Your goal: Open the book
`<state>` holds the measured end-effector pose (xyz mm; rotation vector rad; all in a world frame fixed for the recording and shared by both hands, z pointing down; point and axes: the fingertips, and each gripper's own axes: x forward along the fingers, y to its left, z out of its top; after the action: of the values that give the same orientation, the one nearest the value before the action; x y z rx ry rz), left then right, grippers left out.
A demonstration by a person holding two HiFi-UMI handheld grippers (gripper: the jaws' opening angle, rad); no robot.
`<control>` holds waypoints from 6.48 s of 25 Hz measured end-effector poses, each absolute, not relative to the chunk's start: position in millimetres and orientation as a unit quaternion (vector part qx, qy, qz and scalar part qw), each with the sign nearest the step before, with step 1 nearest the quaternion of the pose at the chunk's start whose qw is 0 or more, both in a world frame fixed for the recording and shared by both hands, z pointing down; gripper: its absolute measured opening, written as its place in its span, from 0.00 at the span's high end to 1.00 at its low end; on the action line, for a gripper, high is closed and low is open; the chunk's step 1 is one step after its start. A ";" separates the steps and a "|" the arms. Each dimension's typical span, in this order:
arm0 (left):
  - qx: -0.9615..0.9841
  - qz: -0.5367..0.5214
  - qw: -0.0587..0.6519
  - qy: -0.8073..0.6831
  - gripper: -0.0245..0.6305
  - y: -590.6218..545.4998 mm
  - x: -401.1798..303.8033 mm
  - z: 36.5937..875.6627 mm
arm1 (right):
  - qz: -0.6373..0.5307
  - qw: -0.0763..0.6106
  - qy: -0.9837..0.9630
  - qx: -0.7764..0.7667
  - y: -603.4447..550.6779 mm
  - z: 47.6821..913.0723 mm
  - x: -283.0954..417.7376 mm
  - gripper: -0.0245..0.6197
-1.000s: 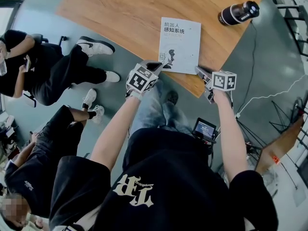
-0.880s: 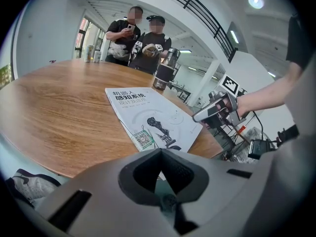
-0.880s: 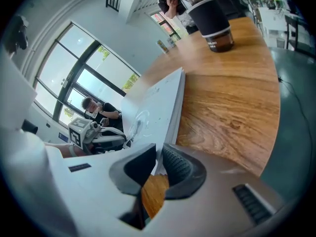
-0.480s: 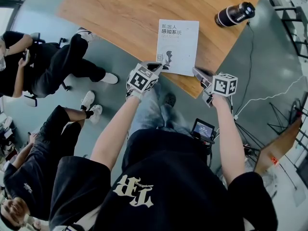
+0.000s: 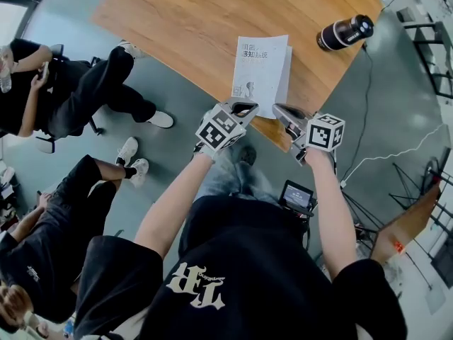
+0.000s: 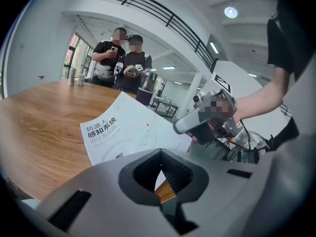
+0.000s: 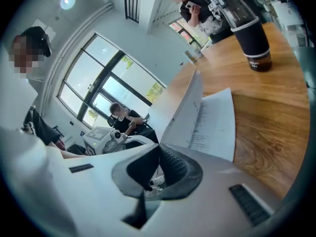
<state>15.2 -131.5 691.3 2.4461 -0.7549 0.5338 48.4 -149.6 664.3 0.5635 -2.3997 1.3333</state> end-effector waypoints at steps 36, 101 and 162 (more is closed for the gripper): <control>0.808 0.121 0.309 -0.488 0.95 -72.2 -170.5 679.2 | 0.483 0.167 -0.859 0.010 -133.1 674.4 -180.6 0.96; 0.880 0.119 0.135 -0.440 0.95 -54.4 -74.0 515.2 | 0.165 0.111 -0.951 0.237 -98.4 450.9 93.4 0.98; 0.888 0.362 0.202 -0.196 0.95 -164.0 124.9 718.8 | 0.211 0.125 -0.812 0.530 -21.3 480.5 324.5 0.98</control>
<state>124.9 -164.0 718.8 2.4805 -0.5479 1.0113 324.5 -21.3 480.5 1.5426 -2.3653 0.6145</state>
